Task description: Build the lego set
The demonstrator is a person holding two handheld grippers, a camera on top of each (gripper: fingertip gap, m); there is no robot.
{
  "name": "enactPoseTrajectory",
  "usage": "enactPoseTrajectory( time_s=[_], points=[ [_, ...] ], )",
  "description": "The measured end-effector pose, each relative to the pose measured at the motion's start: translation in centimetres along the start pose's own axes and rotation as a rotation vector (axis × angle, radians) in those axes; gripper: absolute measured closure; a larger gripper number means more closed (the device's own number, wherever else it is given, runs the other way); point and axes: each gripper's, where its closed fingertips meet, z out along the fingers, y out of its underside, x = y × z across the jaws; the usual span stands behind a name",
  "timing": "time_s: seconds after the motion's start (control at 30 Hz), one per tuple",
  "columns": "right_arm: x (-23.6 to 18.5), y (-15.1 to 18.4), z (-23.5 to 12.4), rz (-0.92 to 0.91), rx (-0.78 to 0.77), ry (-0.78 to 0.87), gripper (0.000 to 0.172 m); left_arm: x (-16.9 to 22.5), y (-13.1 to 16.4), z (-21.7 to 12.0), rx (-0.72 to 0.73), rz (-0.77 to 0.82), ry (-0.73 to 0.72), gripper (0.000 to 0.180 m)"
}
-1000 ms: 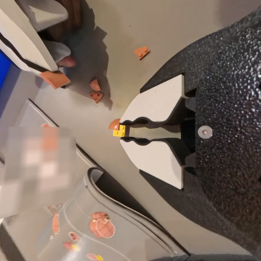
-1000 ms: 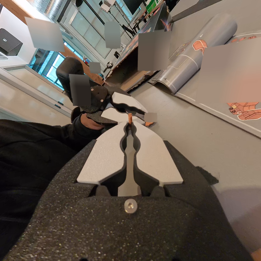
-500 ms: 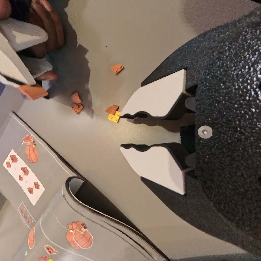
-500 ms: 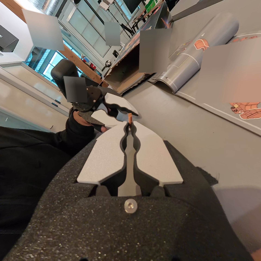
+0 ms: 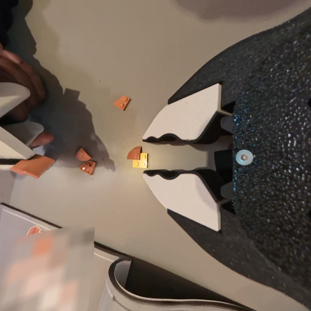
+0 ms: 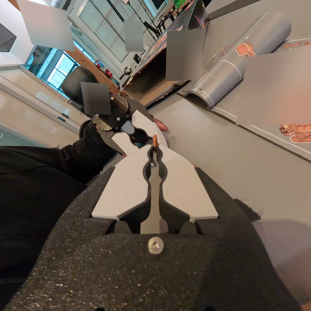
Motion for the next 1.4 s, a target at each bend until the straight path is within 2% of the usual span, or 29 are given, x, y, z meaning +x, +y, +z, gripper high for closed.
enactPoseTrajectory(
  time_s=[0.1,0.27,0.4,0.53,0.73,0.87,0.97,1.07,1.27,1.4],
  points=[
    [0.0,0.0,0.0,-0.004,-0.001,0.000,0.169,1.6,0.4,-0.4,-0.017,-0.003,0.048,0.154],
    [-0.1,0.1,0.0,-0.008,-0.005,0.001,0.169,4.9,-0.4,-0.1,0.031,0.019,0.138,0.154],
    [-0.1,0.1,0.1,-0.014,-0.007,0.005,0.169,1.9,-1.2,-1.1,0.075,0.035,0.004,0.155],
    [-0.1,0.2,0.1,-0.017,-0.012,0.005,0.169,0.7,-0.5,-0.4,0.015,0.128,0.019,0.155],
    [-0.2,0.3,0.1,-0.023,-0.016,0.004,0.169,1.8,0.1,0.1,-0.020,0.215,0.094,0.157],
    [-0.2,0.4,0.1,-0.023,-0.020,0.001,0.169,4.5,0.4,-0.1,-0.005,0.220,0.167,0.160],
    [-0.2,0.4,0.1,-0.024,-0.020,0.001,0.169,4.3,-0.1,-0.2,0.016,0.222,0.110,0.159],
    [-0.2,0.4,0.2,-0.025,-0.022,0.003,0.169,2.9,-0.5,-0.2,0.019,0.158,0.041,0.159],
    [-0.2,0.5,0.2,-0.024,-0.027,0.003,0.169,2.5,-0.3,0.6,0.003,0.139,0.038,0.151],
    [-0.4,0.7,0.3,-0.023,-0.042,0.001,0.169,2.9,-0.6,0.9,0.007,0.136,0.036,0.163]
  ],
)
